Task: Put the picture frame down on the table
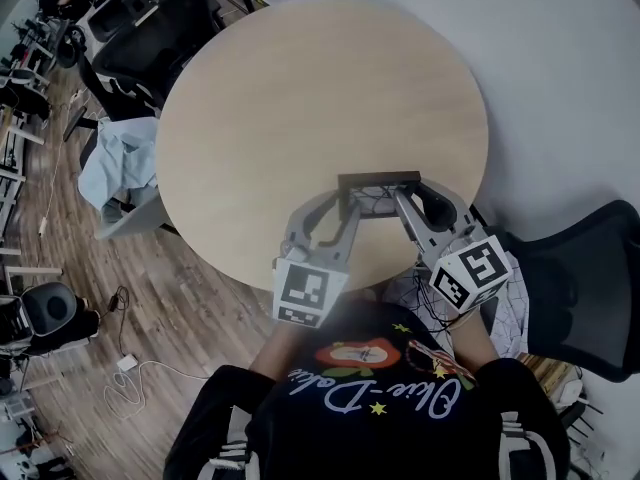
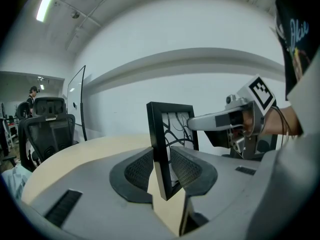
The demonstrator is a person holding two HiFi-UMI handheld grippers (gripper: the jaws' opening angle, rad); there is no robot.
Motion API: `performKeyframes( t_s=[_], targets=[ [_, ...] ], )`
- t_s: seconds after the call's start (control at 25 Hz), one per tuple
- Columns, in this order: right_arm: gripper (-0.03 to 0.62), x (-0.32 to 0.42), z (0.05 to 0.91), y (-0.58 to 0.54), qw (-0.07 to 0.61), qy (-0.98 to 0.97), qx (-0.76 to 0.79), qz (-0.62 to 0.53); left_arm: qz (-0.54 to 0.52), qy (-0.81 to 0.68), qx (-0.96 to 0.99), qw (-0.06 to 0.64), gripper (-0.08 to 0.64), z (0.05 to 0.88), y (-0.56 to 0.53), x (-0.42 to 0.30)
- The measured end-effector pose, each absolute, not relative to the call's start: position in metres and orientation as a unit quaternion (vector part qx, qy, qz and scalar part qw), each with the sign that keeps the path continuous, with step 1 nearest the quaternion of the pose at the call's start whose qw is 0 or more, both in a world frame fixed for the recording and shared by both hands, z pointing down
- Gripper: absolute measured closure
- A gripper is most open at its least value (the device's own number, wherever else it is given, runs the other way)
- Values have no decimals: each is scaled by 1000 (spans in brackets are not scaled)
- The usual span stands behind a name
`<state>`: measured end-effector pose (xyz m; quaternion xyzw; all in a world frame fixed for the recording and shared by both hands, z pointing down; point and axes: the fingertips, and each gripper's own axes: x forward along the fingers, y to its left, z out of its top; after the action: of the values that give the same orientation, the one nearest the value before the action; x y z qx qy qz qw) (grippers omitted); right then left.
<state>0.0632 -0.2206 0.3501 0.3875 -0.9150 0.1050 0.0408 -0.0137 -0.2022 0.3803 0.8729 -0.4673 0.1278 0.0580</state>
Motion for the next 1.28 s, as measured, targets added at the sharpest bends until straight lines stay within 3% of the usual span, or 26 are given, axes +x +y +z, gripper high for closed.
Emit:
performKeyframes(
  t_s=[1.28],
  targets=[
    [517,49,455,-251,138,-887,393,198,209,-431,868,130,451,487,-233,-27]
  ],
)
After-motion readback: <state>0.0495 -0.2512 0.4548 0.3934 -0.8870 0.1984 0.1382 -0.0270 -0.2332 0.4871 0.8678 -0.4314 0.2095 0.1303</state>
